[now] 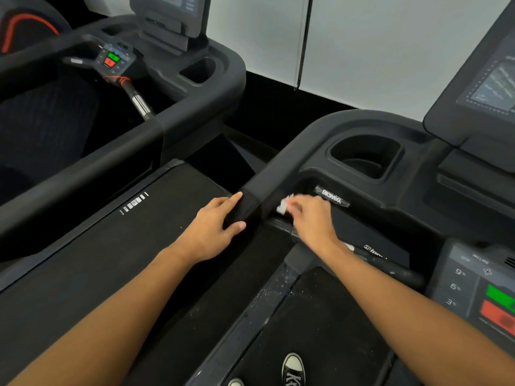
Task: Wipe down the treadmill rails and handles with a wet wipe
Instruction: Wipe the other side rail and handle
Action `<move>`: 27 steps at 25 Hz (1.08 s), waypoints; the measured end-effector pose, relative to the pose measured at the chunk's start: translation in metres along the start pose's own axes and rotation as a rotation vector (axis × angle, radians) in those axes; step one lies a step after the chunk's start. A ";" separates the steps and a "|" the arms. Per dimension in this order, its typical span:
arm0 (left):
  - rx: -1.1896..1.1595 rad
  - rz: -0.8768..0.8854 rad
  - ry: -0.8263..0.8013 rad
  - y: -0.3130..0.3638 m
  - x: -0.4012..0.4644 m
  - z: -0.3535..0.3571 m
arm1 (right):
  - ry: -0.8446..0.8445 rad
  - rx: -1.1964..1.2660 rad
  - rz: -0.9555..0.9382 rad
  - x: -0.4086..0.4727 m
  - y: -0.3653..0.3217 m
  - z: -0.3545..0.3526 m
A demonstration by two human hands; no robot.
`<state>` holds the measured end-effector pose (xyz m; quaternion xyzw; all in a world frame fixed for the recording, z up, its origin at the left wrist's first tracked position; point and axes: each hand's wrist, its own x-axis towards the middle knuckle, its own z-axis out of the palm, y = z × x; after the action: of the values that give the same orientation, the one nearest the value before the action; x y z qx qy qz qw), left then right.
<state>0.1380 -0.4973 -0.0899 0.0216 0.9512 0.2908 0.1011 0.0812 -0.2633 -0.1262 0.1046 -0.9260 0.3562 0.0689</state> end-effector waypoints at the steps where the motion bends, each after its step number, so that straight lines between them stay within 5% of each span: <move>1: -0.030 0.001 0.006 -0.002 0.001 -0.002 | 0.097 0.186 0.241 0.015 -0.011 0.001; 4: -0.072 0.011 -0.018 -0.005 0.004 -0.004 | 0.323 0.518 0.707 0.037 -0.035 0.016; 9: -0.111 0.048 -0.095 -0.007 0.009 -0.011 | 0.223 0.411 0.455 -0.061 -0.083 0.061; 16: -0.032 0.059 -0.175 -0.003 0.008 -0.012 | 0.404 0.281 0.559 -0.001 -0.055 0.046; 18: -0.023 0.057 -0.194 -0.001 0.008 -0.013 | 0.285 0.166 0.432 0.012 -0.041 0.028; 23: -0.034 0.031 -0.198 -0.002 0.009 -0.013 | -0.411 -0.363 -0.121 -0.015 -0.023 0.010; 27: -0.039 -0.010 -0.181 0.004 0.010 -0.010 | -0.427 -0.573 -0.572 -0.031 0.001 -0.007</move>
<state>0.1263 -0.4984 -0.0811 0.0413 0.9324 0.3058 0.1883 0.1118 -0.2533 -0.1284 0.4037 -0.9146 0.0230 -0.0016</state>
